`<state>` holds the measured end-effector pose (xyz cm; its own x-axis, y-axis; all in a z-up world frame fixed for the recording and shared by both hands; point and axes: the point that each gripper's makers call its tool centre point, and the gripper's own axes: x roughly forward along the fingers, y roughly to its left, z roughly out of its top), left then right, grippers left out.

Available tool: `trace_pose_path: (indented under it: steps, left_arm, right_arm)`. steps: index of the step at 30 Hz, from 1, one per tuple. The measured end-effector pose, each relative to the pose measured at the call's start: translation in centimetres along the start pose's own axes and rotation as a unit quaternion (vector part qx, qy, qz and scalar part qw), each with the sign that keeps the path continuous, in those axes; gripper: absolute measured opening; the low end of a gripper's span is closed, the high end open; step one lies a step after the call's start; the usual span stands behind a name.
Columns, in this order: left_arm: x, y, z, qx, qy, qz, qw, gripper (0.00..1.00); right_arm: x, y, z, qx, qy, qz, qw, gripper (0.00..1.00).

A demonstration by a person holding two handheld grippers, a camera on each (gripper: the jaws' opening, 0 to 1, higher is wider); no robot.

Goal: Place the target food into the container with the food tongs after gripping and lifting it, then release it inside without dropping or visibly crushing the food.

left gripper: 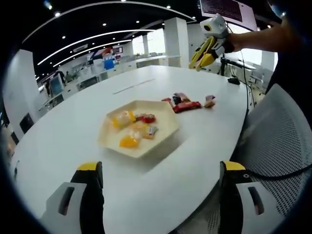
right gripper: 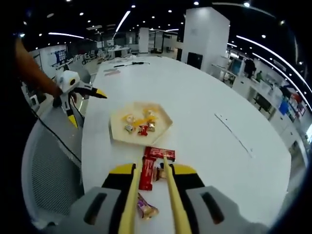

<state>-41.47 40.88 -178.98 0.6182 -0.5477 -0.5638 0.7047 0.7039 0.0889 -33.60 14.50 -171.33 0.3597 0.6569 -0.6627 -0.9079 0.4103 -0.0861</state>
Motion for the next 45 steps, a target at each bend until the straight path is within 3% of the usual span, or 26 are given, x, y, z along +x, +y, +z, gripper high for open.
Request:
trace_pose_path:
  steps: [8, 15, 23, 29, 38, 45]
  left_arm:
    - [-0.2, 0.8, 0.2, -0.032, -0.009, 0.013, 0.9994, 0.98]
    - [-0.1, -0.3, 0.6, -0.045, -0.021, -0.014, 0.9987, 1.0]
    - [-0.3, -0.1, 1.1, -0.058, -0.033, -0.013, 0.9977, 1.0]
    - [-0.2, 0.1, 0.9, -0.079, -0.036, -0.018, 0.996, 1.0]
    - [0.0, -0.4, 0.6, -0.075, -0.025, -0.029, 0.9965, 1.0]
    - [0.0, -0.5, 0.5, -0.075, -0.022, -0.029, 0.9966, 1.0]
  right_arm:
    - [-1.9, 0.3, -1.5, -0.011, -0.007, -0.001, 0.9999, 0.27]
    - [-2.8, 0.4, -2.3, -0.017, -0.008, 0.003, 0.9998, 0.27]
    - [-2.8, 0.7, -3.7, -0.028, -0.006, 0.018, 0.9994, 0.27]
    - [-2.1, 1.0, -5.1, -0.03, 0.012, 0.027, 0.9991, 0.28]
    - [0.0, 1.6, -7.5, -0.031, 0.042, 0.051, 0.9973, 0.28]
    - [2.3, 2.8, -9.0, -0.067, 0.069, 0.081, 0.992, 0.28]
